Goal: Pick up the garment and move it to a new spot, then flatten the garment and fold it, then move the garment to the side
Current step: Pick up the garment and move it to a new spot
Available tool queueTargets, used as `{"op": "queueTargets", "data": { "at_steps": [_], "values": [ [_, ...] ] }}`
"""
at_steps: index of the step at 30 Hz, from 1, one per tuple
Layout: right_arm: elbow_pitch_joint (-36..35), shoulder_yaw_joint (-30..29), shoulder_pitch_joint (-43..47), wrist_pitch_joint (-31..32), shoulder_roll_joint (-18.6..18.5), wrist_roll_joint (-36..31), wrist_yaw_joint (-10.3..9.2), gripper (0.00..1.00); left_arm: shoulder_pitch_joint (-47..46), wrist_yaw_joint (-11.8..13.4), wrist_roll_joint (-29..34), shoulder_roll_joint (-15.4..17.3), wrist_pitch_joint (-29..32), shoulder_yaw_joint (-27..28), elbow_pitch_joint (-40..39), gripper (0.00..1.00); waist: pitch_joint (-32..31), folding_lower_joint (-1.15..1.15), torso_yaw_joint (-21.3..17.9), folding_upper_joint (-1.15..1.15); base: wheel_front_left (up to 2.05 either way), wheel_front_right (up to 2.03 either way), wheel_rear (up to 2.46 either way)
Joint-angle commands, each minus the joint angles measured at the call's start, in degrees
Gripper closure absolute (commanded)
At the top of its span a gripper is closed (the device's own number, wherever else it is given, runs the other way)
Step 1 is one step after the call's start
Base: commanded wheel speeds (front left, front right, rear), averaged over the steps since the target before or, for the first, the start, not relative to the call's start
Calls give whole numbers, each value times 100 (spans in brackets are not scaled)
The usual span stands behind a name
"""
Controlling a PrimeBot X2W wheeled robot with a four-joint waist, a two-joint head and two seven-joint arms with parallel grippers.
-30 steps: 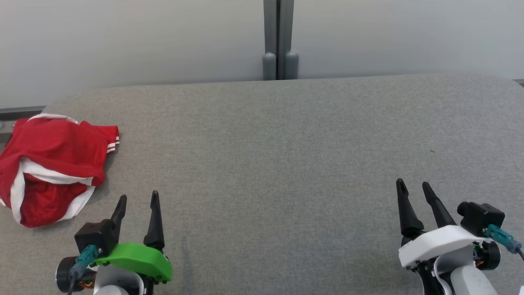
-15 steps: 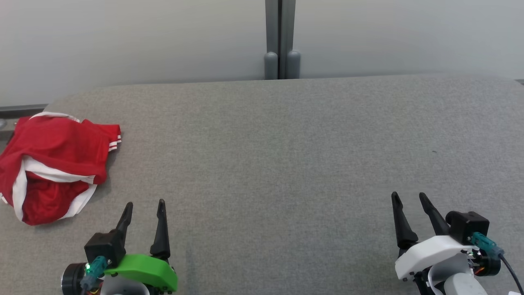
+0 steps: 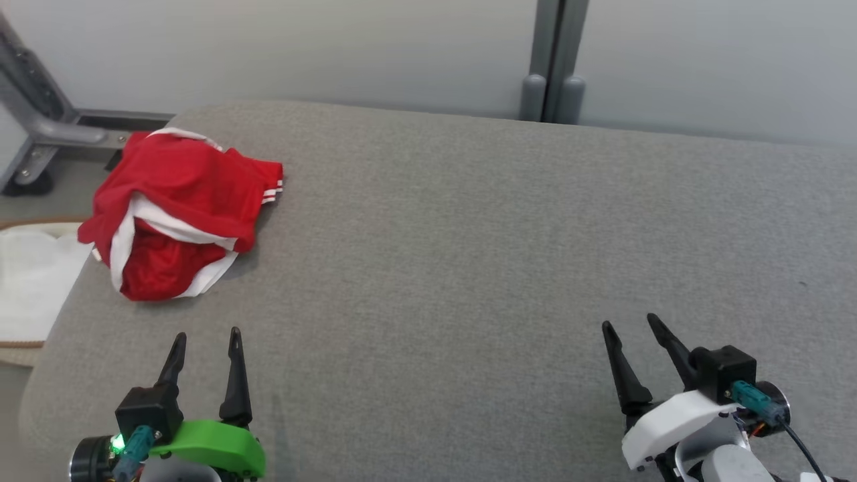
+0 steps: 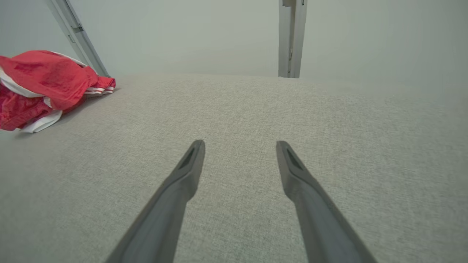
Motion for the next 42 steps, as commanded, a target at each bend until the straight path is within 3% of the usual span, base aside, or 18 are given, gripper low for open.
{"op": "queueTargets", "data": {
  "at_steps": [1,8,12,17,24,32,42],
  "values": [
    [4,49,-121,-51,-26,-133,2,0,78,-19,168,-7,-47,59,-6,0,150,0,605,0,0,0,0],
    [66,305,-268,-130,-30,-364,1,0,195,-71,433,-98,-126,430,97,0,296,0,1219,0,0,0,0],
    [100,379,-350,-170,-33,-554,1,0,225,-264,425,-167,-163,609,126,0,404,0,1409,0,0,0,0],
    [147,438,-458,-217,-38,-774,0,0,127,-418,401,-264,-209,831,219,0,606,0,1476,0,0,0,0],
    [-8,503,-824,-238,-139,-1028,0,0,-444,-511,231,-280,-229,1006,295,0,1239,0,1233,0,0,0,0],
    [-288,396,-1146,-239,-198,-1191,0,0,-1532,-518,-380,205,-229,739,525,0,1897,0,972,0,0,0,0],
    [-655,402,-1398,-238,-190,-1368,0,0,-3109,-518,-1128,1201,-229,42,1007,0,2472,0,671,0,0,0,0]
  ]
}}
